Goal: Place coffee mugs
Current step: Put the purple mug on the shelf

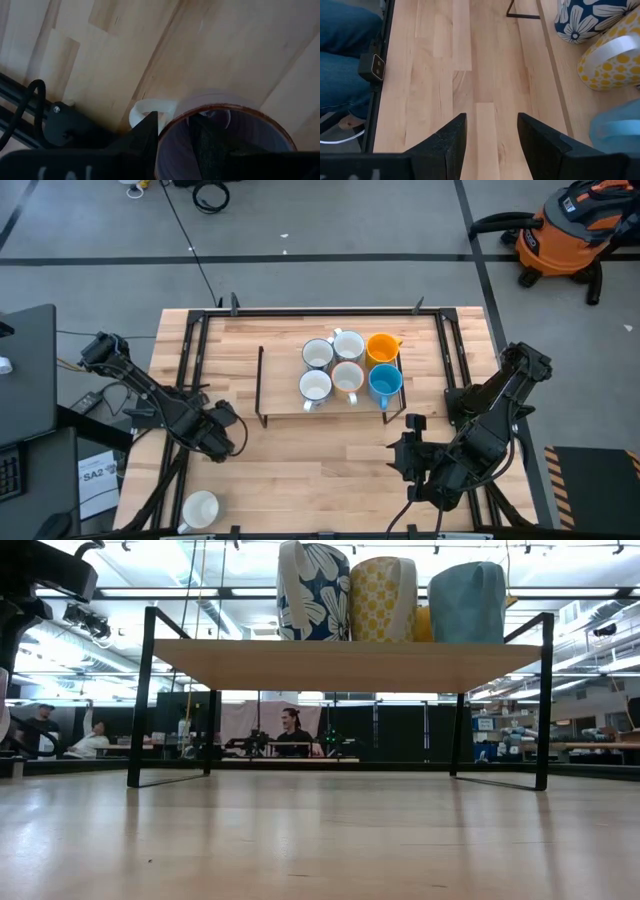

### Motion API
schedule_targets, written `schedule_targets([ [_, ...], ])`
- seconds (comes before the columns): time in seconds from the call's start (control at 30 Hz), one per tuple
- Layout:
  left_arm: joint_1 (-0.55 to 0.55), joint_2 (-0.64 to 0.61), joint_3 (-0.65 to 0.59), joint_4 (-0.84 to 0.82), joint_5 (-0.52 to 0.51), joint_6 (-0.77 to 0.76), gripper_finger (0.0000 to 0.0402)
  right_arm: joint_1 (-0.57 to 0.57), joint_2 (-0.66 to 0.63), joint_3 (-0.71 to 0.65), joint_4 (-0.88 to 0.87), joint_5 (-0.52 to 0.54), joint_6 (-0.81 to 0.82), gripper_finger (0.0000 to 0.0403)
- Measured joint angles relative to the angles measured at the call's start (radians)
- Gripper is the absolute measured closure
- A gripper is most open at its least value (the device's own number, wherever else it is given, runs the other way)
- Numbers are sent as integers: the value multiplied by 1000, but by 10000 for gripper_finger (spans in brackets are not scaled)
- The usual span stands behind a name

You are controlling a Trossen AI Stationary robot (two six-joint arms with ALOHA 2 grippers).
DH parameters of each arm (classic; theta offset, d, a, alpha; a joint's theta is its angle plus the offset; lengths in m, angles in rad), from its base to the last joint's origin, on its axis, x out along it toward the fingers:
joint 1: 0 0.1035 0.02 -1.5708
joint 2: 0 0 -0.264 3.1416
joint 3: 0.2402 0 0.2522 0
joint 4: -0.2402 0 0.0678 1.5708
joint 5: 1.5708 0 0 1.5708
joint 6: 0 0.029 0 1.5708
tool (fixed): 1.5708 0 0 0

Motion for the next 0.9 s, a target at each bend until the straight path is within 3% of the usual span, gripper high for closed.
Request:
schedule_targets([
  [0.23, 0, 0, 0, 1, 1, 0, 293, 0, 0, 0, 2, 0, 0, 221],
  [0.6, 0, -3, 2, 27, 0, -5, 385, 0, 0, 0, 2, 0, 0, 222],
  [0.9, 0, -2, 2, 42, -8, -4, 383, 0, 0, 0, 6, 0, 0, 222],
])
